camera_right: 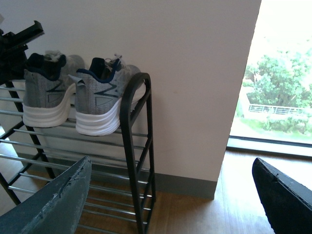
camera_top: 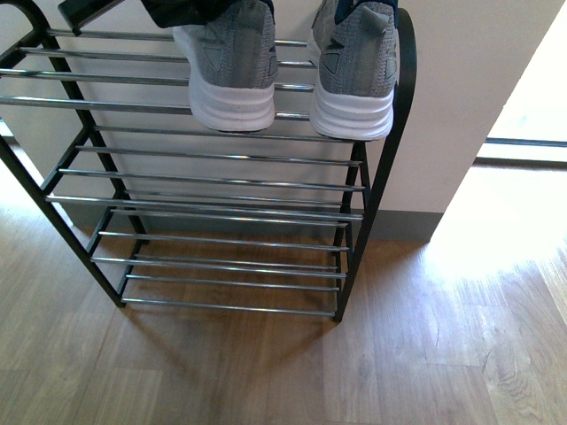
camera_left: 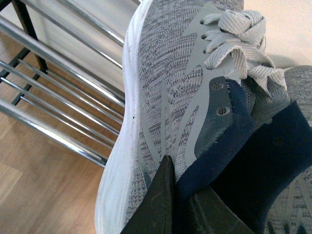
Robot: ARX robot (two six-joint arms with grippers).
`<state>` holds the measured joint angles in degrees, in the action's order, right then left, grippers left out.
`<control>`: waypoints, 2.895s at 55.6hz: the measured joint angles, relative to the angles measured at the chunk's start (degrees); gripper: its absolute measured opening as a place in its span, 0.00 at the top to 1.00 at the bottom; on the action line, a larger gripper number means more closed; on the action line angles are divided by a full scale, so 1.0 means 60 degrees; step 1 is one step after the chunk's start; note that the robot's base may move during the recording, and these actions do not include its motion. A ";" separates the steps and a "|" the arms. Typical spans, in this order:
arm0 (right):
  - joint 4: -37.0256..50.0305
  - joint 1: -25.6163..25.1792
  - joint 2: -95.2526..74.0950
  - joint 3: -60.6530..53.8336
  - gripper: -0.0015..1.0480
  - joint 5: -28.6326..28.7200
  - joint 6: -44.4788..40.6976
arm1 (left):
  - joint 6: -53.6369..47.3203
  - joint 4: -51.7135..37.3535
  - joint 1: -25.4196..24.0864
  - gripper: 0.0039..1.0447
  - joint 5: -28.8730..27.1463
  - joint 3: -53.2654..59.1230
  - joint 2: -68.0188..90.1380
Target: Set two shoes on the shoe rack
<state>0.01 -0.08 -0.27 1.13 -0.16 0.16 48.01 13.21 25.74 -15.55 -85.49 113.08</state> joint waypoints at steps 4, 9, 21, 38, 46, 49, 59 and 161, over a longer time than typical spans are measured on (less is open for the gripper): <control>0.0000 0.0000 0.0000 0.0000 0.09 0.0000 0.0000 | -0.0455 0.0138 0.0076 0.99 0.0007 -0.0299 0.0127; 0.0000 0.0000 0.0000 0.0000 0.09 -0.0004 0.0000 | -0.1053 0.0415 0.0175 0.99 0.0146 -0.0696 0.0361; 0.0000 0.0000 0.0000 0.0000 0.09 0.0000 0.0000 | -0.1264 0.0550 0.0219 0.99 0.0342 -0.0816 0.0495; 0.0000 0.0004 0.0000 0.0000 0.09 0.0000 0.0000 | -0.1690 0.0357 0.0255 0.61 0.0670 -0.0787 0.0517; 0.0000 0.0004 0.0000 0.0000 0.09 -0.0004 0.0000 | -0.1938 0.0204 0.0302 0.37 0.0674 -0.0503 0.0335; 0.0000 0.0004 0.0000 0.0000 0.09 0.0000 0.0000 | -0.2018 0.0117 0.0302 0.28 0.0663 -0.0361 0.0189; 0.0000 0.0004 0.0000 0.0000 0.09 -0.0004 0.0000 | -0.2481 -0.0364 0.0310 0.09 0.0004 0.0324 -0.0769; 0.0000 0.0004 0.0000 0.0000 0.09 0.0000 0.0000 | -0.7898 -0.4819 -0.2991 0.99 0.1362 1.3005 -1.4983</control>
<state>0.01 -0.05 -0.27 1.13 -0.16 0.16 0.62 -15.70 7.79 -7.38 -7.46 23.18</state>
